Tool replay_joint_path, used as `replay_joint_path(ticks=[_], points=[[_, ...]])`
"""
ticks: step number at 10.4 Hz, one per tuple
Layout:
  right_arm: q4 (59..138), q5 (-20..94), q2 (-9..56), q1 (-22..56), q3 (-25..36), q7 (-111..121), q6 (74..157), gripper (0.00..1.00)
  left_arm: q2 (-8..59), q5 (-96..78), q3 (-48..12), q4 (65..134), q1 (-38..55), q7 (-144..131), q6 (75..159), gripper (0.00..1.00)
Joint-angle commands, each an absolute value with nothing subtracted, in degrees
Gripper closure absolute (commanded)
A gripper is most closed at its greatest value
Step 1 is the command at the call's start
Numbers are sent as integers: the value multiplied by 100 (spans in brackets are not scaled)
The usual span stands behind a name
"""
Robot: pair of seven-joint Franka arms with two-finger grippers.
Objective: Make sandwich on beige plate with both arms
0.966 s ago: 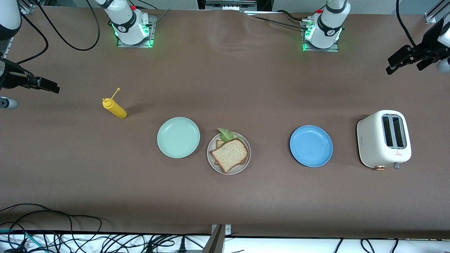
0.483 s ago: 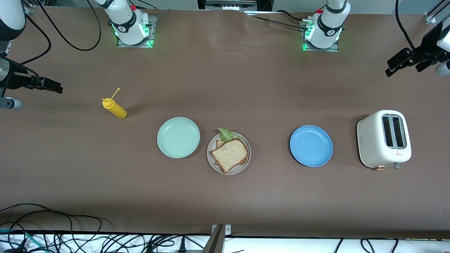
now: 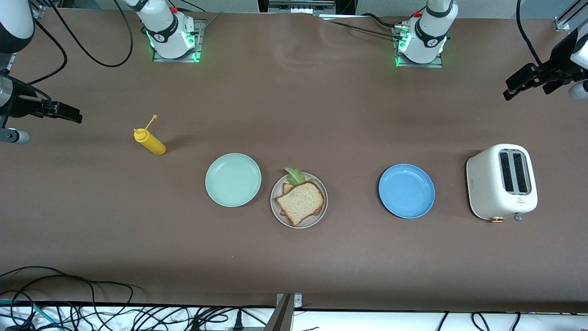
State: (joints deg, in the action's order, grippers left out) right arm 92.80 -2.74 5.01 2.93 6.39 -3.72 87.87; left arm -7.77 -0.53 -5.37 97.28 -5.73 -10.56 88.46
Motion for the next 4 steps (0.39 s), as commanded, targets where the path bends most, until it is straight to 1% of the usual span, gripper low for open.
replay_joint_path(ticks=[1, 4], points=[[9123, -237, 580, 334, 703, -334, 8736, 0, -721, 70, -554, 9606, -580, -1099, 8719, 0], [9123, -255, 580, 325, 712, -299, 8736, 0, -721, 70, -554, 9606, -580, -1099, 8719, 0]])
